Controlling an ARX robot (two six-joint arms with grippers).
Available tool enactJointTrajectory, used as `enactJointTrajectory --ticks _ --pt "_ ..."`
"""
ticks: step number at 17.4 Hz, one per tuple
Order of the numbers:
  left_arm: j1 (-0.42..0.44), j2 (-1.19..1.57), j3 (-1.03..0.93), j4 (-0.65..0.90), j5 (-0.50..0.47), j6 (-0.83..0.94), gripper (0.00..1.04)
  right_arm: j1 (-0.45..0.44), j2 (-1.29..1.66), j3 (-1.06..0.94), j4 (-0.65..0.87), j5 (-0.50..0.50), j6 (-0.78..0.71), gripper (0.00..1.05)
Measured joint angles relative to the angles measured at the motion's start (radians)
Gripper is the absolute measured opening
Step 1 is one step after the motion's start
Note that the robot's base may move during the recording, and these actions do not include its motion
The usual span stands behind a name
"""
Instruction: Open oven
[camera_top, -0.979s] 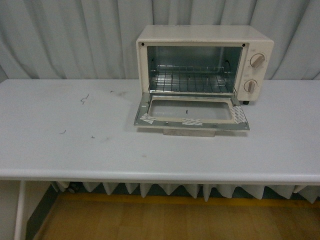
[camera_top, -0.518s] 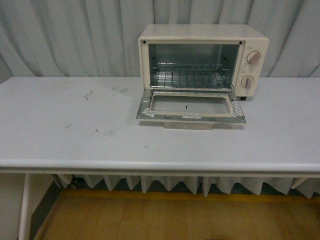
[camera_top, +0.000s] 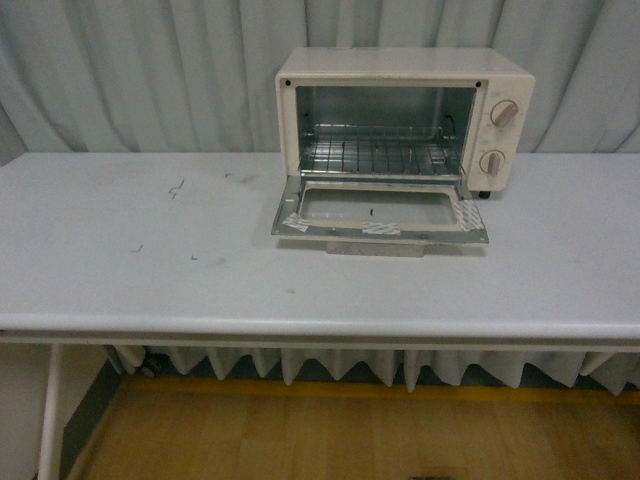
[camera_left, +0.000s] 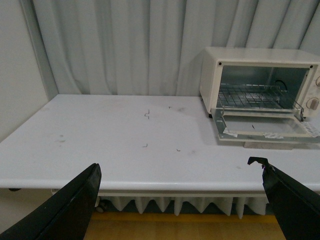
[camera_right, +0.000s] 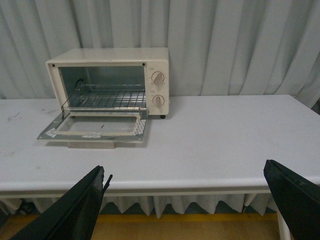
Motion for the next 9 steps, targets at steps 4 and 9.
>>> enactJointTrajectory --ticks 4,9 --pt "0.0 0.0 0.0 0.0 0.0 0.0 0.98 0.0 0.0 0.0 0.0 0.0 0.0 0.98" --pt "0.0 0.0 0.0 0.001 0.0 0.0 0.98 0.0 0.0 0.0 0.002 0.0 0.0 0.98"
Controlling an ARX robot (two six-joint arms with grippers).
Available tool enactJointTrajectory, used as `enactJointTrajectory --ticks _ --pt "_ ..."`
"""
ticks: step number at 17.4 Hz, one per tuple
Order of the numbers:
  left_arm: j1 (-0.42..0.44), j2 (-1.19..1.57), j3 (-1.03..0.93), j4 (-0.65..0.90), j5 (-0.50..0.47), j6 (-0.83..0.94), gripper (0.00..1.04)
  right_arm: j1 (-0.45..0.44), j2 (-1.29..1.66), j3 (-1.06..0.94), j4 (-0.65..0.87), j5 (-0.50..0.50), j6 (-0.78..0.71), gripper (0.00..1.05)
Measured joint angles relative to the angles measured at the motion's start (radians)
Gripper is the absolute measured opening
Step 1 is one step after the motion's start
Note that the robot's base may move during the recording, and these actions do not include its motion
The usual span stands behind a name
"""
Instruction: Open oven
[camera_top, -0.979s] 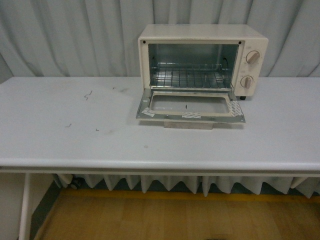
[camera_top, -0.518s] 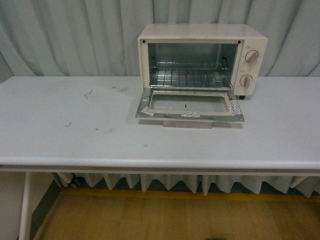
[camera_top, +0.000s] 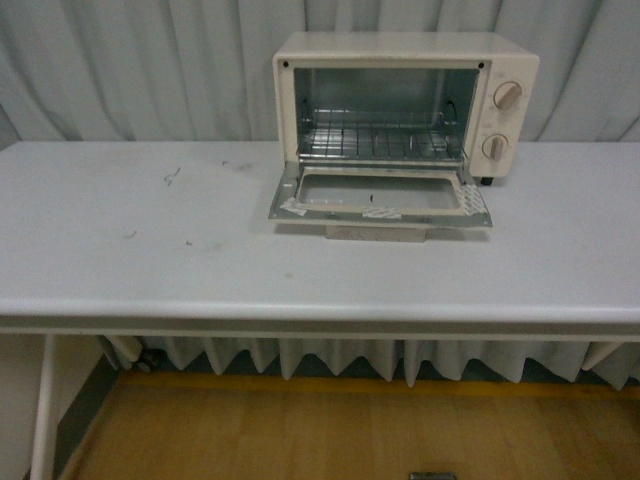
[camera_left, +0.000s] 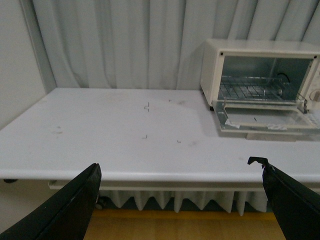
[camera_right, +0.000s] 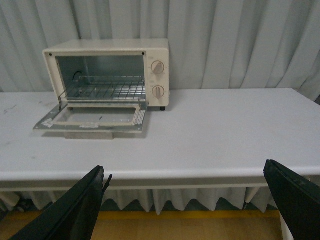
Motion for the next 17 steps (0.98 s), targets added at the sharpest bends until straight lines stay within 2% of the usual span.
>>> enactJointTrajectory --ticks 17 --pt "0.0 0.0 0.0 0.0 -0.001 0.002 0.98 0.0 0.0 0.0 -0.002 -0.001 0.0 0.98"
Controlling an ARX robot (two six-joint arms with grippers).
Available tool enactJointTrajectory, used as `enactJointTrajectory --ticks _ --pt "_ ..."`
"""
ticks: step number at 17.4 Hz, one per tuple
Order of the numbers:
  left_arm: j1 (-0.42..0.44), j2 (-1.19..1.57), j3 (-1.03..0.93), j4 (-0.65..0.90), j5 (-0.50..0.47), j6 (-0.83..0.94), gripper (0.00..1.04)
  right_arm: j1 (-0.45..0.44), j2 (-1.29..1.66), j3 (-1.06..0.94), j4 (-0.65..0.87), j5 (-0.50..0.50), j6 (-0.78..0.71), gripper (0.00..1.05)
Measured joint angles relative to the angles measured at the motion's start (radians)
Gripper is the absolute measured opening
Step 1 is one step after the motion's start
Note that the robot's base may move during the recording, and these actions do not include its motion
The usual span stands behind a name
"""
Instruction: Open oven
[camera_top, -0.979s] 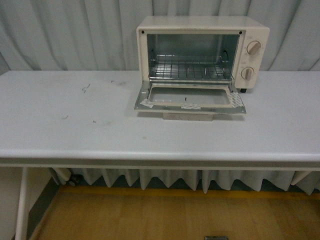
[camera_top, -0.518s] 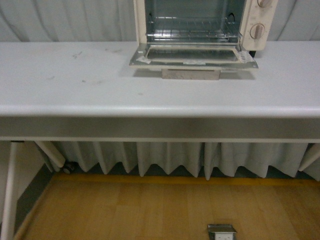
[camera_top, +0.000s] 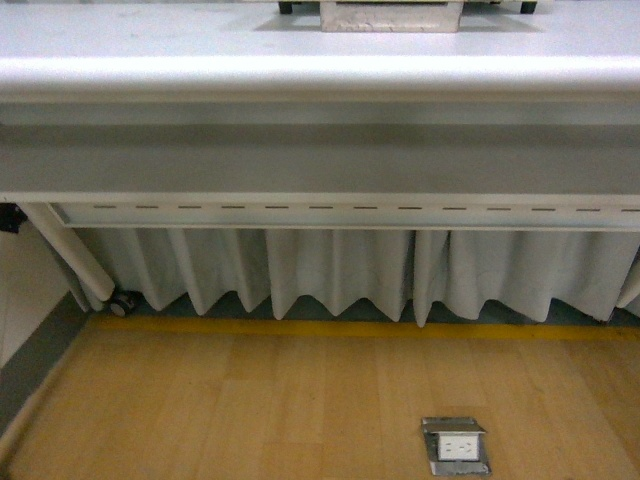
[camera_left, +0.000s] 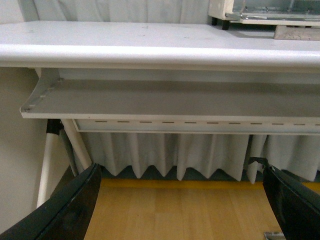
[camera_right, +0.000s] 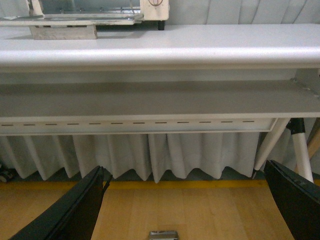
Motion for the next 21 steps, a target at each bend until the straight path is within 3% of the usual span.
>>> enactJointTrajectory --ticks 21 --pt "0.0 0.0 0.0 -0.002 0.001 0.001 0.98 0.0 -0.001 0.0 -0.001 0.0 0.0 0.98"
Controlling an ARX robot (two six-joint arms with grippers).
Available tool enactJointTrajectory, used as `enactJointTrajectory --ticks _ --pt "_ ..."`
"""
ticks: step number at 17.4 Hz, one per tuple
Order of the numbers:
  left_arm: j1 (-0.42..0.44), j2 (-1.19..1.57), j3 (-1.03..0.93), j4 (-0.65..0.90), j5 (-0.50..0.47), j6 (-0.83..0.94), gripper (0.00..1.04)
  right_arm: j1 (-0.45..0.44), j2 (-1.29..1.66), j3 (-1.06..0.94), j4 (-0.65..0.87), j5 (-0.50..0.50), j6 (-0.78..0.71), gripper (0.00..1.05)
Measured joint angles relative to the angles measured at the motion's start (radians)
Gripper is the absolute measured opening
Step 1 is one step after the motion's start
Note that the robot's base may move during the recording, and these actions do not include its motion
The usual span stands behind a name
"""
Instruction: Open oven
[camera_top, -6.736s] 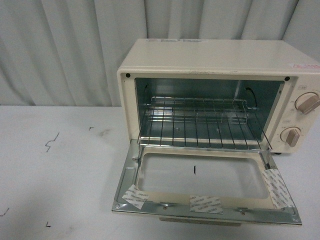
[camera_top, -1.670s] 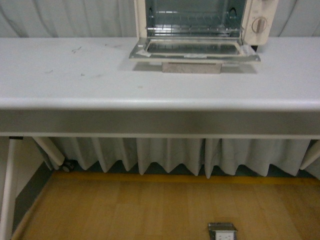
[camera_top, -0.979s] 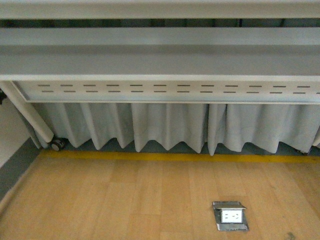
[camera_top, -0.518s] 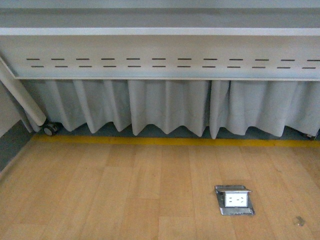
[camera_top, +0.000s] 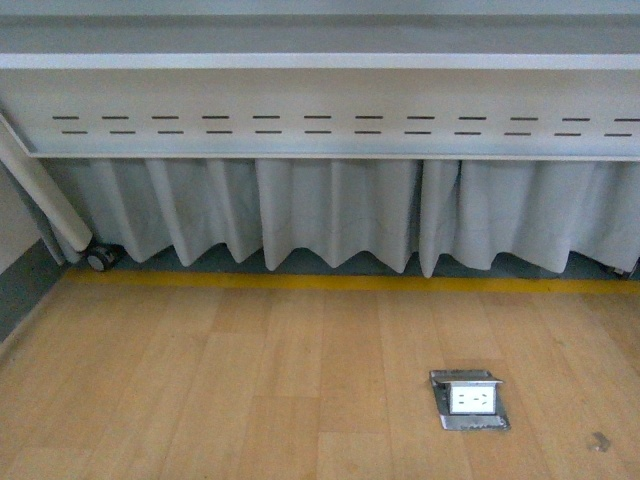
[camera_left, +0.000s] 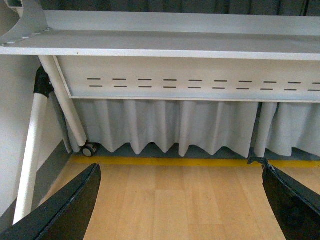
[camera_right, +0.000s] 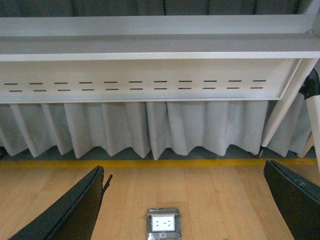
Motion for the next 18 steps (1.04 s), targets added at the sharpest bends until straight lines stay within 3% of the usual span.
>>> enactJointTrajectory --ticks 18 --pt "0.0 0.0 0.0 0.0 0.0 0.0 0.98 0.0 0.0 0.0 0.0 0.0 0.0 0.98"
